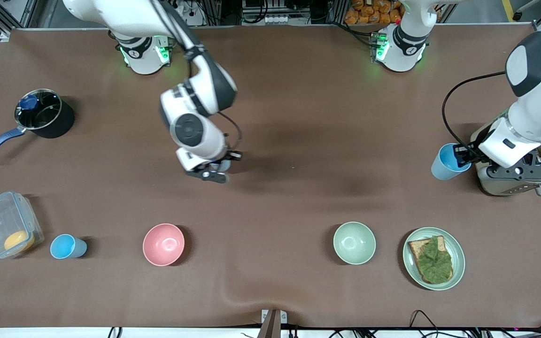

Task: Stack blue cups with both arms
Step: 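Carry the cup to table center with the right gripper while the left lifts, then set the cup down with the right gripper while the left gripper approaches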

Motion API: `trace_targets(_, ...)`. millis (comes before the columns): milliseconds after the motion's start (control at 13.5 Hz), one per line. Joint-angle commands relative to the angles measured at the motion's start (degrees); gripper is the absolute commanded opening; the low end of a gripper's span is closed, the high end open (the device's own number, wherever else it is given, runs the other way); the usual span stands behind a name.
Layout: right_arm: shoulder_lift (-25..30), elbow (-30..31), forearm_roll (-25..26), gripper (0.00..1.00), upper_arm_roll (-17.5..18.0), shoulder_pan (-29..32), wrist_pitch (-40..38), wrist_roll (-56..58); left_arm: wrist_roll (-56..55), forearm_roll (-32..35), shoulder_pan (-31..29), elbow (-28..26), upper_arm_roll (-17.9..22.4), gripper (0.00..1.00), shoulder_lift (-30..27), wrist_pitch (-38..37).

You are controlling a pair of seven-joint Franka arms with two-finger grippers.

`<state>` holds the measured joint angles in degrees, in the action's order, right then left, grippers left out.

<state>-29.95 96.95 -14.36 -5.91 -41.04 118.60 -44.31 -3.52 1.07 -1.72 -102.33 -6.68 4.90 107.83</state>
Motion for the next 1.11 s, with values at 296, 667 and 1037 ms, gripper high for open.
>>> trace_targets(296, -8.2, -7.8, -1.1, 0.00, -0.6, -3.6, 3.7, -6.6, -0.2, -0.7, -0.6, 0.7, -0.8, 0.00, -2.6, -3.2)
trace_targets(667, -7.8, -8.5, -0.8, 1.00, -0.6, -3.6, 3.6, -6.3, -0.4, -1.2, 0.0, 1.1, -1.0, 0.00, -2.6, -3.9)
trace_targets(1037, -5.1, -15.3, -0.8, 1.00, -0.8, 2.3, -9.7, -4.5, -4.4, -5.0, 0.3, 5.4, -4.0, 0.00, -1.6, -6.0)
